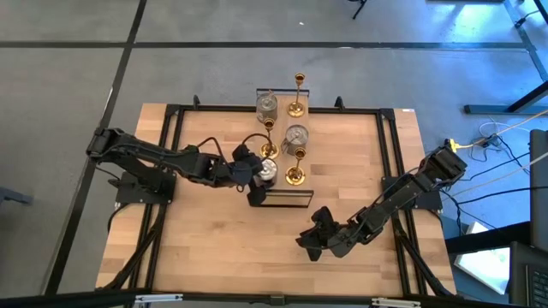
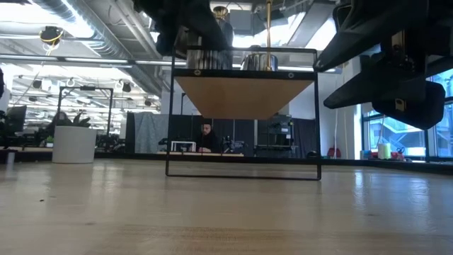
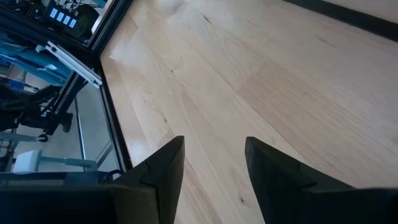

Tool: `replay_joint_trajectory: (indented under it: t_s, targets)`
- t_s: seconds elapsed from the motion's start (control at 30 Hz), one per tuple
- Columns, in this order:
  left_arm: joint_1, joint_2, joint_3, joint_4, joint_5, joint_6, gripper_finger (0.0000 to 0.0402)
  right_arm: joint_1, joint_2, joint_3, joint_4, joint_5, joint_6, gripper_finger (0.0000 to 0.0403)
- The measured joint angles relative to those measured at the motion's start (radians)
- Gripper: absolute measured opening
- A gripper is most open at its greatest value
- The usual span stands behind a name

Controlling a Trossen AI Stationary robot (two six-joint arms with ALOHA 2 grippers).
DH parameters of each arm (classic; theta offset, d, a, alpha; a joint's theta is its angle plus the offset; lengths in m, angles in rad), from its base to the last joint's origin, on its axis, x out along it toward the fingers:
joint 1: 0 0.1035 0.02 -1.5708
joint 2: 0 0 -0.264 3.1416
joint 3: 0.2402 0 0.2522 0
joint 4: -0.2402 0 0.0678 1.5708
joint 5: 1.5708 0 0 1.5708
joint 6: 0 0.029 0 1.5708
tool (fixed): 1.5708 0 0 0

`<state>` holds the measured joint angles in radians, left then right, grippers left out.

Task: Pick & Place candle stick holders
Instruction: Put the silver scented candle on the shelf

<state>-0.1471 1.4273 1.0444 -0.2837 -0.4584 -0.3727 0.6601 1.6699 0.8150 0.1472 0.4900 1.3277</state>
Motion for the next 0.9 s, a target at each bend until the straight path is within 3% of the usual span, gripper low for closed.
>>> replay_joint_trajectory:
  t_s: [0.2, 0.67, 0.9]
  targets:
    - [-0.012, 0.0, 0.0, -0.016, 0.037, -0.023, 0.04, 0.0, 0.0, 0.0, -0.01, 0.0, 0.007, 0.0174]
    - [-0.018, -0.046, 0.002, -0.118, -0.012, -0.026, 0.04, 0.0, 0.0, 0.0, -0.019, 0.0, 0.008, 0.0175]
    - [-0.018, -0.083, 0.003, -0.163, 0.063, -0.049, 0.04, 0.0, 0.0, 0.0, -0.036, 0.004, 0.019, 0.0175]
